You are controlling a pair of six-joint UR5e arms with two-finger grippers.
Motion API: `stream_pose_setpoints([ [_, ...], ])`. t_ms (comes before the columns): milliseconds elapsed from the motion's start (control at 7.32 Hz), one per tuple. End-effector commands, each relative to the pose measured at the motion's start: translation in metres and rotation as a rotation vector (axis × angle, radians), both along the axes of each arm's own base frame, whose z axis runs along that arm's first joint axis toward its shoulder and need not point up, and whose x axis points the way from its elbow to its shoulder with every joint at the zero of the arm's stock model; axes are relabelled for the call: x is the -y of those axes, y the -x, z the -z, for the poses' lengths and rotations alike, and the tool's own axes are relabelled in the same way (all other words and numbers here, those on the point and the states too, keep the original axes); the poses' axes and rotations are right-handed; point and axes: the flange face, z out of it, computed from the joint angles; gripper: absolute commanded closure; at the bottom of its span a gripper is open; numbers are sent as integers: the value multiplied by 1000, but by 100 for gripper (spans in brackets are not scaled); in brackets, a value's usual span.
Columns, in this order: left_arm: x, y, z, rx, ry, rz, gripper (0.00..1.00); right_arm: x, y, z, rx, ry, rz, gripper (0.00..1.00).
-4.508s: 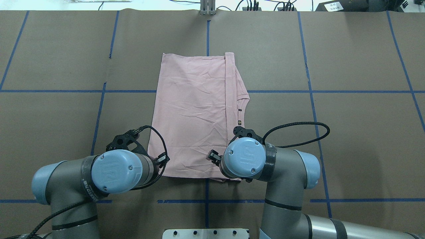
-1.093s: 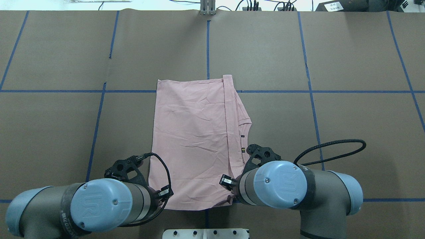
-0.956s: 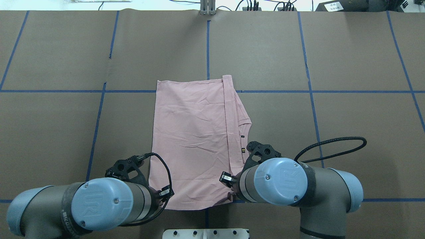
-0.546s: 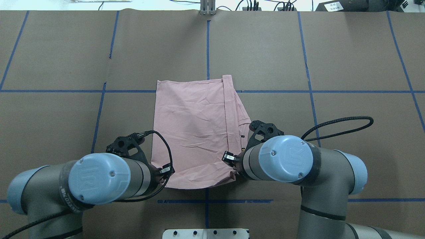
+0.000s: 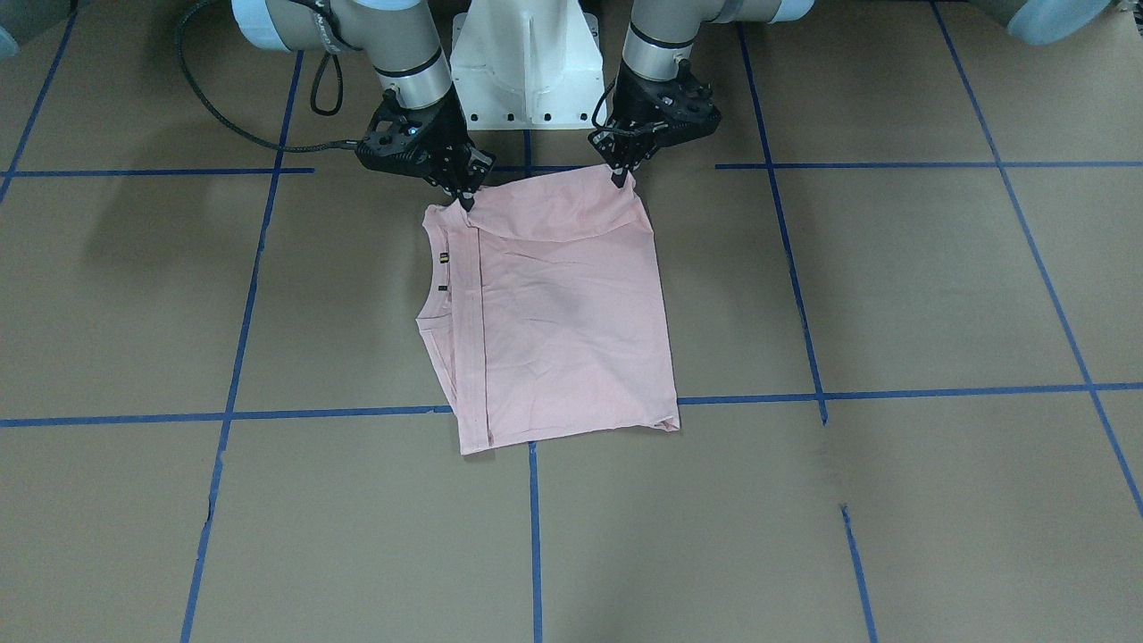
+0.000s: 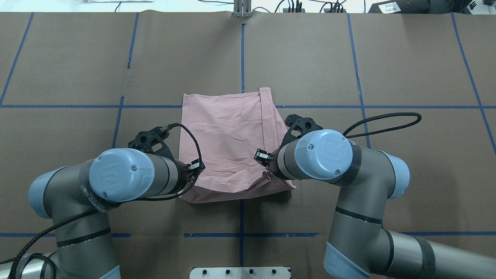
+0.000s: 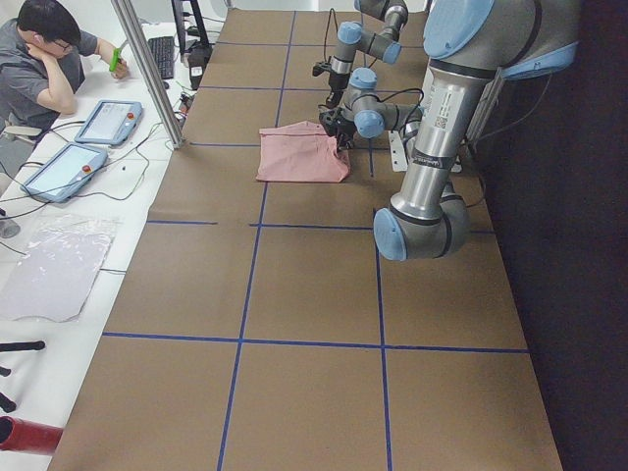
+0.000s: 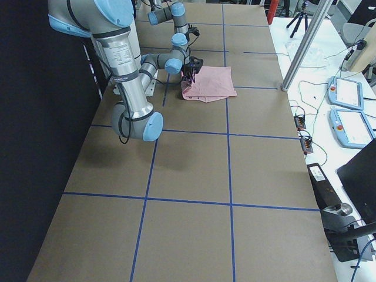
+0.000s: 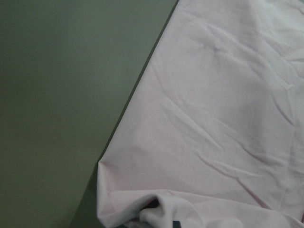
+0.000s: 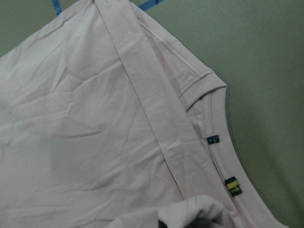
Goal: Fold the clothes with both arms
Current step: 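Lift the hem with both grippers and fold it away from the robot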
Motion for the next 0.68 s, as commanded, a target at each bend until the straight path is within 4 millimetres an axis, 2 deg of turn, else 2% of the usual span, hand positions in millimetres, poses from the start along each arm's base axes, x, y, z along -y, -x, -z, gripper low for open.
stream_pose_setpoints([
  [0, 76, -13, 3, -9, 35, 130, 100, 43, 4, 6, -22, -43, -41, 100],
  [137, 122, -11, -4, -13, 30, 193, 100, 88, 18, 13, -41, -41, -86, 100],
  [273, 173, -7, -14, -6, 17, 246, 100, 156, 36, 4, -27, -42, -151, 100],
  [410, 226, -1, -26, 12, -24, 279, 100, 221, 38, -11, -5, -43, -213, 100],
  [546, 260, -5, -48, 39, -82, 265, 20, 254, 31, -19, -17, -34, -241, 97],
])
